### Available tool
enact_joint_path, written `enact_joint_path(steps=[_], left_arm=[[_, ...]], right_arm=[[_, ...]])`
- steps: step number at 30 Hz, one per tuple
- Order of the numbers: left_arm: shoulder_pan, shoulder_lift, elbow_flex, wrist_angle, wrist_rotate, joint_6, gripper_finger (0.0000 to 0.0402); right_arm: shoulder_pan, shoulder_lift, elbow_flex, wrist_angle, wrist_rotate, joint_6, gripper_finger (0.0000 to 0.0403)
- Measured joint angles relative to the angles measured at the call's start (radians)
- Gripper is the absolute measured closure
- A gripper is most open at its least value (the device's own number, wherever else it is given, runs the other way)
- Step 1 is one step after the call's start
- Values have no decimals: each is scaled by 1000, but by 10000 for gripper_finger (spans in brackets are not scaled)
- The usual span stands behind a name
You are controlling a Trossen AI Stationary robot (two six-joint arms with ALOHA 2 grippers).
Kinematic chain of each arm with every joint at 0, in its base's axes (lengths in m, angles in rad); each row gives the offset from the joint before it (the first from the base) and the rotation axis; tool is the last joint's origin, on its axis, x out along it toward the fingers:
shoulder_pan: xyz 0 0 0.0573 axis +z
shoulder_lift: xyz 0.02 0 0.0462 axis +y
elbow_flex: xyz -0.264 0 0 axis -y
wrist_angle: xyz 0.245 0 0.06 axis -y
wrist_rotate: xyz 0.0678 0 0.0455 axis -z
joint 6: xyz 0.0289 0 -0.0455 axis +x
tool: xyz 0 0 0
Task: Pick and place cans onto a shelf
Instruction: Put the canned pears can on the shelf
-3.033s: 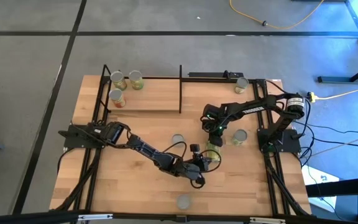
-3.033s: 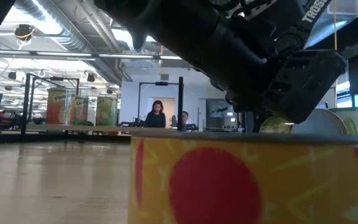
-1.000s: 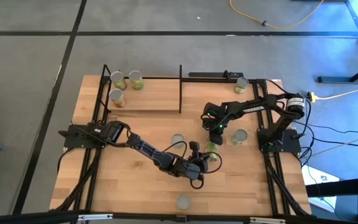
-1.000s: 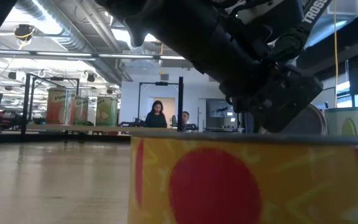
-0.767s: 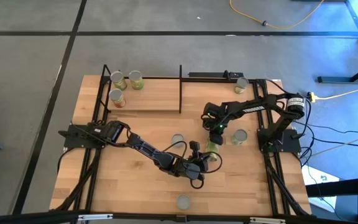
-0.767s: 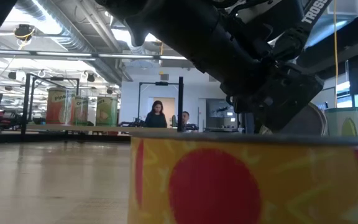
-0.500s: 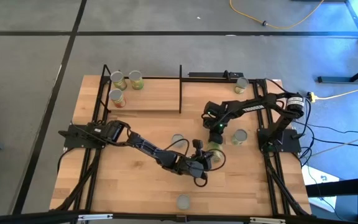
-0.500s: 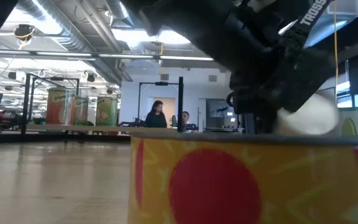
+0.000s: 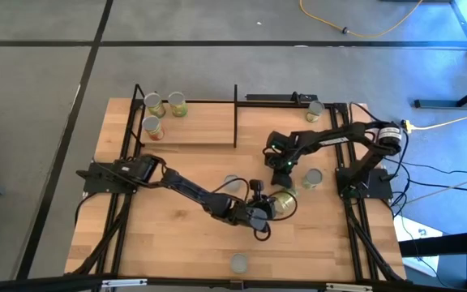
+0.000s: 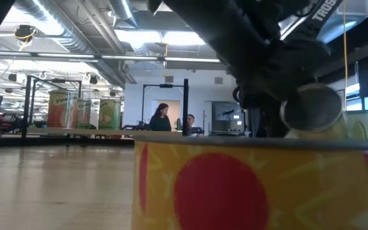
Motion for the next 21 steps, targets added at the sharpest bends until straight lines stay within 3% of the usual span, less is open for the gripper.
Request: enact_joint_path(steps=[9,15,21], left_arm=[[-14,-103,0,-166,41,-101,400],[-31,-221,0,-337,59,-124,400],[-31,-368,0,-486,71,-253,401]], right_arm=[[-2,-108,55,-50,132,-26,371],[-2,-180,123,-129,238,-3,371],[-2,-249,200,-195,291,-27,371]])
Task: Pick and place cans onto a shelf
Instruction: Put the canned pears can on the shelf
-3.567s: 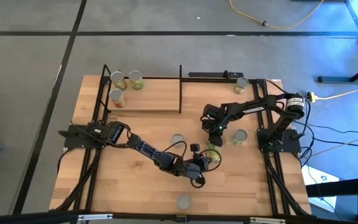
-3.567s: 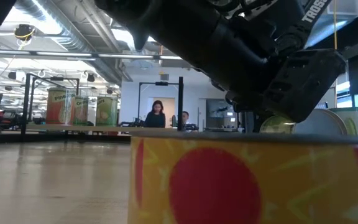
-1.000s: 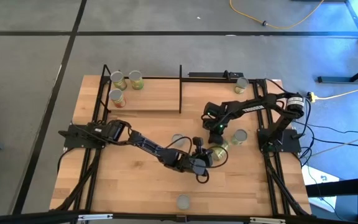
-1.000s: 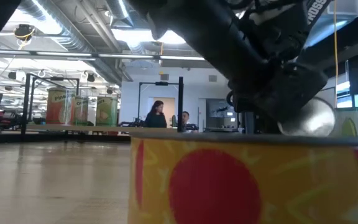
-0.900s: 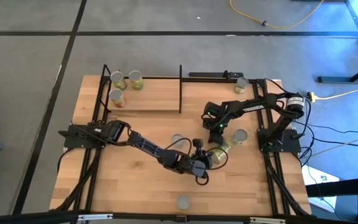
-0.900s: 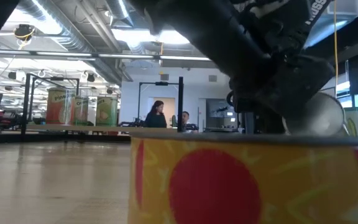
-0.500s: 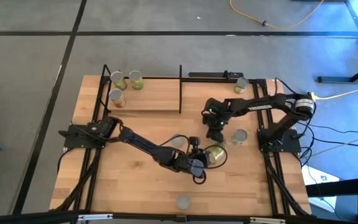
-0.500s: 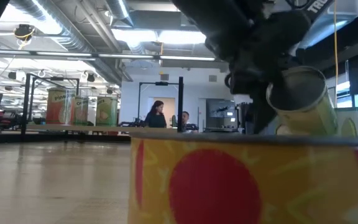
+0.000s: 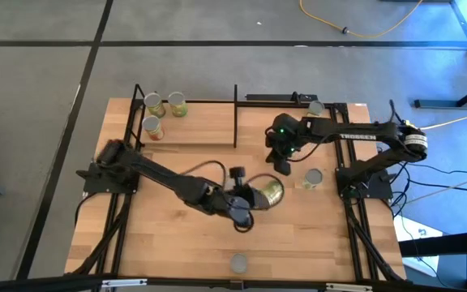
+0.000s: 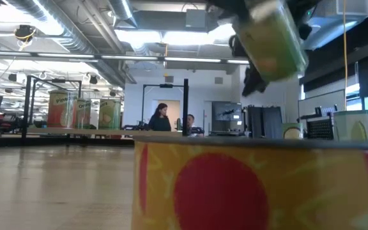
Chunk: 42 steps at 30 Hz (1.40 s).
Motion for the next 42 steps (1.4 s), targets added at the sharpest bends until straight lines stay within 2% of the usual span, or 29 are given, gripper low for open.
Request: enact_joint_path(steps=[14,18,26,30,34,42], left_arm=[[20,-267,0,-422,-59,-354,401],[47,-321,1,-542,-61,-421,401],[137,-428,0,-802,44,-574,402],[194,-483,0,-903,61,-601,402],[287,-539,0,-977,117,-598,402],[572,-615,0,-1021,273,-427,401]], right_arm=[[42,-136,186,-41,67,-30,371],[76,-150,233,-80,130,-28,371],[141,-157,278,-77,215,-28,371],[165,-157,290,-71,271,-25,371],[172,-157,290,-44,283,-22,371],[172,-157,291,-43,283,2,371]])
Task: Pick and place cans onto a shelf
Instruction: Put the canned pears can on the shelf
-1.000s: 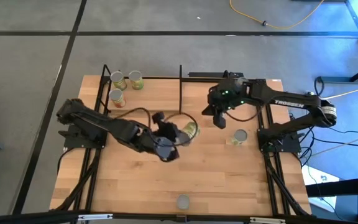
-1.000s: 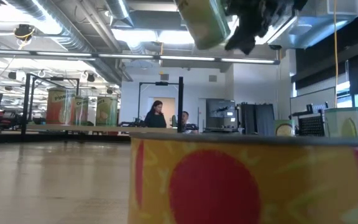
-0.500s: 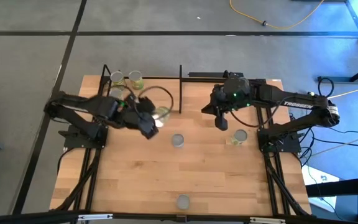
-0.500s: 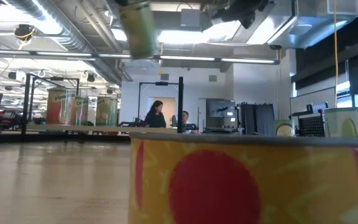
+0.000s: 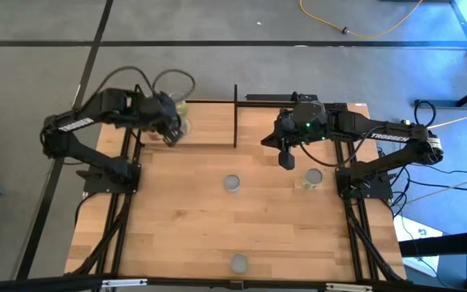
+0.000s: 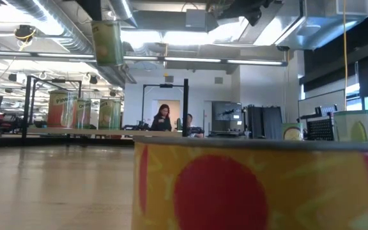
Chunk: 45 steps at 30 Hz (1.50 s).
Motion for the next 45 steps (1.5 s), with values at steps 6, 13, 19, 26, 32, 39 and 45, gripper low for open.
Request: enact_joint_path(steps=[6,13,19,26,32,39,45], left_arm=[[208,6,-9,35,155,181,401],[396,12,-160,147,283,266,401],[493,13,-322,275,365,302,401],[575,13,-478,412,389,319,401],[629,13,-540,462,389,326,401],[639,13,-541,518,373,328,401],[639,41,-541,478,404,329,401]], right_arm=[[0,0,0,0,0,0,371],[0,0,0,-1,0,0,371],[0,0,0,-1,0,0,371],[0,0,0,-1,0,2,371],[0,0,0,-1,0,3,371],[0,0,0,-1,0,30,371],[-1,0,0,-1,0,30,371]])
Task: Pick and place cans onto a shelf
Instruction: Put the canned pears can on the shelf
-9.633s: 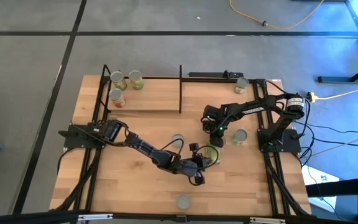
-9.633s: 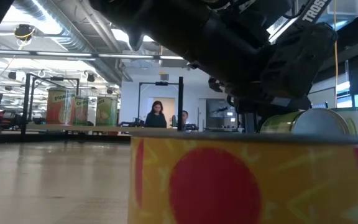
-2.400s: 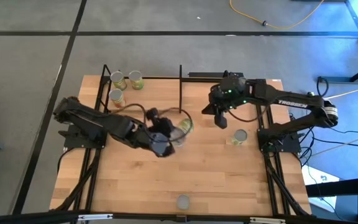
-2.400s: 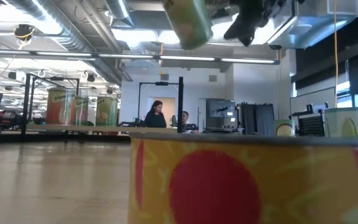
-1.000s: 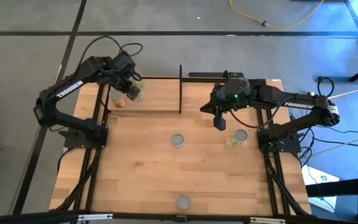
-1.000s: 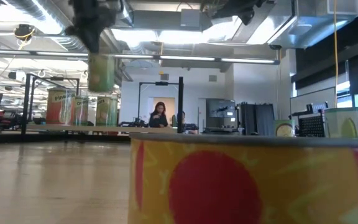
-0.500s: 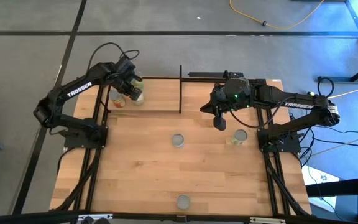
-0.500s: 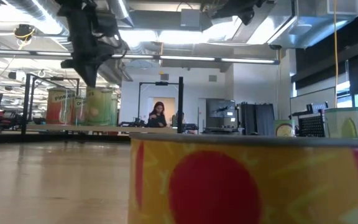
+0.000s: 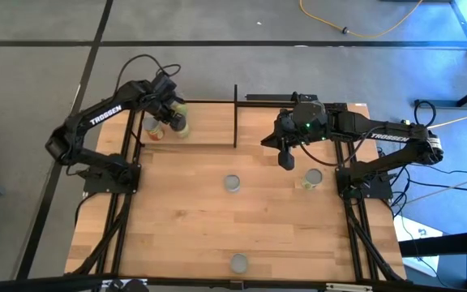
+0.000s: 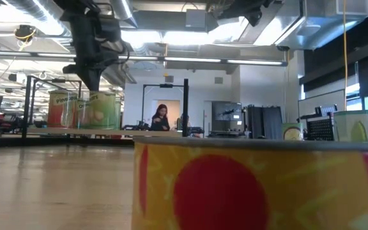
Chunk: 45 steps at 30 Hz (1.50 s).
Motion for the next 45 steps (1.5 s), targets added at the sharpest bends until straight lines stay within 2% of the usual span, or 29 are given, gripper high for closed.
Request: enact_joint_path(steps=[15,21,38,45], left_arm=[[0,42,2,14,-70,54,402],[0,43,0,-1,-138,73,402],[-41,42,0,-3,-137,77,402],[-63,41,0,-9,-191,77,402]], right_arm=[[0,0,0,0,0,26,371],[0,0,0,0,0,26,371],[0,0,0,0,0,26,371],[0,0,0,1,0,24,371]])
